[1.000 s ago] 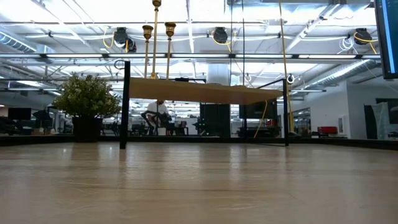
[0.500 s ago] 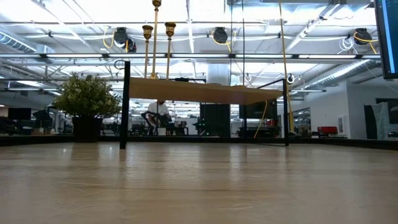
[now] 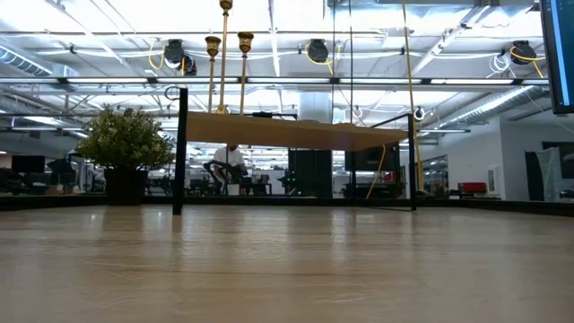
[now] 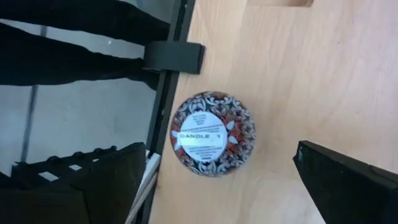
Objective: Pick & Place candle stick holders
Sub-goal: Put the black scented candle on the shelf
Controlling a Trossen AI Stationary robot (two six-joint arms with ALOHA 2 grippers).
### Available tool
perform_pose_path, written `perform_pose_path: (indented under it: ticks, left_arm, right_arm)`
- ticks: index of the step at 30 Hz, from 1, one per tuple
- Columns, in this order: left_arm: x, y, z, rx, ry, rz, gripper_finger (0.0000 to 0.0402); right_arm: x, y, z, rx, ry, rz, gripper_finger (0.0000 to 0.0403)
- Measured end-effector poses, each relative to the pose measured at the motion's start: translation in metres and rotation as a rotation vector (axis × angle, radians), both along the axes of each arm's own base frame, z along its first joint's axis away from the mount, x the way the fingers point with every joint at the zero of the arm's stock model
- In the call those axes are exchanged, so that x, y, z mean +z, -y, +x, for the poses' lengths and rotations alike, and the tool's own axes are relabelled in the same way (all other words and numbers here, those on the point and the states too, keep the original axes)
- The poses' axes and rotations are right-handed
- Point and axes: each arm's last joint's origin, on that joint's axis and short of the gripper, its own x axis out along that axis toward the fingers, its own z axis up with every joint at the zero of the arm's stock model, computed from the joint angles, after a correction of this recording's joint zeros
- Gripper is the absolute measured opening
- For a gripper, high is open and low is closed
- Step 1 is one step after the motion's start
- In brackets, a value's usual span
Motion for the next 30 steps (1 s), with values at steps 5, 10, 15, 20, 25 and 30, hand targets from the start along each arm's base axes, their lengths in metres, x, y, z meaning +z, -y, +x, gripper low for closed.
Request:
perform_pose_path:
  ticks: [5, 10, 15, 20, 25, 30]
  left_arm:
    - [0.000, 0.000, 0.000, 0.003, 0.000, -0.002, 0.0326]
    - [0.000, 0.000, 0.000, 0.015, 0.001, -0.013, 0.0326]
    - [0.000, 0.000, 0.000, 0.020, 0.001, -0.018, 0.0326]
    - [0.000, 0.000, 0.000, 0.019, 0.001, -0.019, 0.0326]
    - [0.000, 0.000, 0.000, 0.016, 0.000, -0.016, 0.0326]
    - [0.000, 0.000, 0.000, 0.015, -0.002, -0.015, 0.0326]
  right_arm:
    - [-0.002, -0.001, 0.001, -0.004, 0.020, 0.024, 0.0394]
    - [-0.011, -0.005, 0.004, -0.003, 0.011, 0.021, 0.0394]
    - [-0.024, -0.013, 0.008, 0.011, -0.009, 0.035, 0.0393]
    - [-0.033, -0.015, 0.009, -0.001, -0.025, 0.013, 0.0393]
    - [-0.045, -0.019, 0.011, -0.003, -0.042, -0.015, 0.0393]
    - [-0.053, -0.019, 0.012, -0.009, -0.028, -0.068, 0.0393]
